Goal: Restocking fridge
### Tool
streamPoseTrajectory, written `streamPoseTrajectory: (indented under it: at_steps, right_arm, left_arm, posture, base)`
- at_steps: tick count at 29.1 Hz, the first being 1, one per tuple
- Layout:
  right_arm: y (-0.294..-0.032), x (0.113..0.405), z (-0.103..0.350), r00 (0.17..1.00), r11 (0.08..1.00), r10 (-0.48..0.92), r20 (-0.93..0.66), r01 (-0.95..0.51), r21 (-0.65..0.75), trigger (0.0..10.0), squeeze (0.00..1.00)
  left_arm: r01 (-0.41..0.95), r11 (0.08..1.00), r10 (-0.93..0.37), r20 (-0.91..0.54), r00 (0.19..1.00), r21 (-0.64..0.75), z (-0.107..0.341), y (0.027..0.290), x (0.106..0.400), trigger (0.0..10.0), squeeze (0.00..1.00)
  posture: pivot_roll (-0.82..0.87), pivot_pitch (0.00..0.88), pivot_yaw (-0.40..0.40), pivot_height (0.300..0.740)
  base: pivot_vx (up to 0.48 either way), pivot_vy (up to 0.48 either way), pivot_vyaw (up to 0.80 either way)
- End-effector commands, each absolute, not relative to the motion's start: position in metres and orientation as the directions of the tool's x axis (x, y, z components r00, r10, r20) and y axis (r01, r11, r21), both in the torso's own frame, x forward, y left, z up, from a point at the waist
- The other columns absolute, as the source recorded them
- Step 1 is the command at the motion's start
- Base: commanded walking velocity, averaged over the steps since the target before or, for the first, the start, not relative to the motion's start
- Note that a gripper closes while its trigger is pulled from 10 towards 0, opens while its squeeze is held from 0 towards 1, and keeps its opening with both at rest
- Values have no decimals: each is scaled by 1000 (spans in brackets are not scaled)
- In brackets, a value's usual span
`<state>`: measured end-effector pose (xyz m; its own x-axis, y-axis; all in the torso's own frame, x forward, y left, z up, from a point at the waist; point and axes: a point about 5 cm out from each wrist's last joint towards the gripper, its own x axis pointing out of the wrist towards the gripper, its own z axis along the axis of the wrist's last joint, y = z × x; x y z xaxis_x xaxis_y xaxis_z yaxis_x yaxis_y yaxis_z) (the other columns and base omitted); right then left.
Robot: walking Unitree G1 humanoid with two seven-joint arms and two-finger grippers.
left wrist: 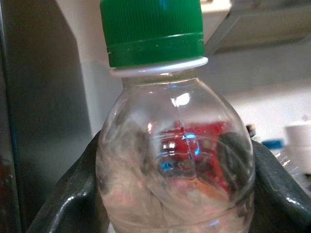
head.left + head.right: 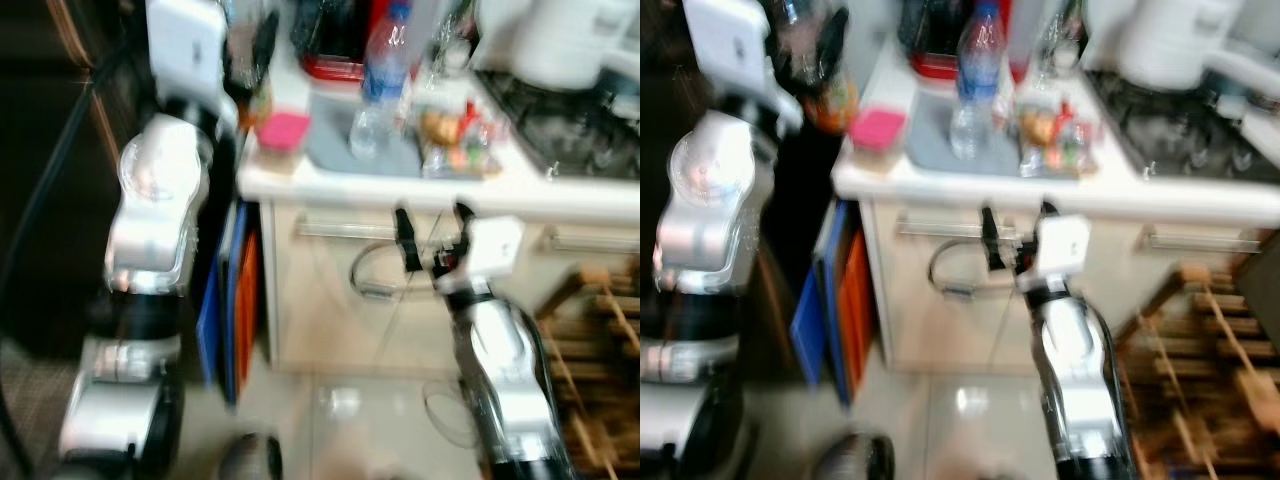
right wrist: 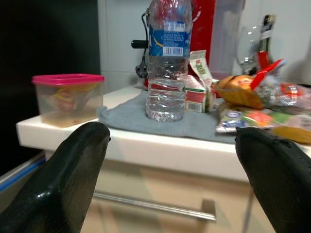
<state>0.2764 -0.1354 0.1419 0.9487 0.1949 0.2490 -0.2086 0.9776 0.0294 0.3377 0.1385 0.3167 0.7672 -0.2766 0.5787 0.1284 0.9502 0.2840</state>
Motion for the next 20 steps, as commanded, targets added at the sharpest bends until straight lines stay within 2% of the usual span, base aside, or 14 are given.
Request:
streamPoseTrajectory:
  at_steps: [1,14,20]
  right_arm:
    - [-136,277,145,945,978,193,266,-207,25,10000,0]
    - [-137,276,137,951,979,194,240,-204,19,10000,0]
    - [-140,275,132,958,981,185,219,-194,20,10000,0]
  left_arm:
    - [133,944,-299,610,734,302,327,132,334,10000,0]
    - [155,947,-299,592,749,282,316,129,331,10000,0]
    - [163,958,-264,516,814,234,287,137,328,10000,0]
  posture:
    - [-62,0,-18,740]
    - [-62,0,-18,740]
    - [-71,0,0,740]
  base:
    - [-296,0,0]
    - [-292,0,0]
    - [-292,0,0]
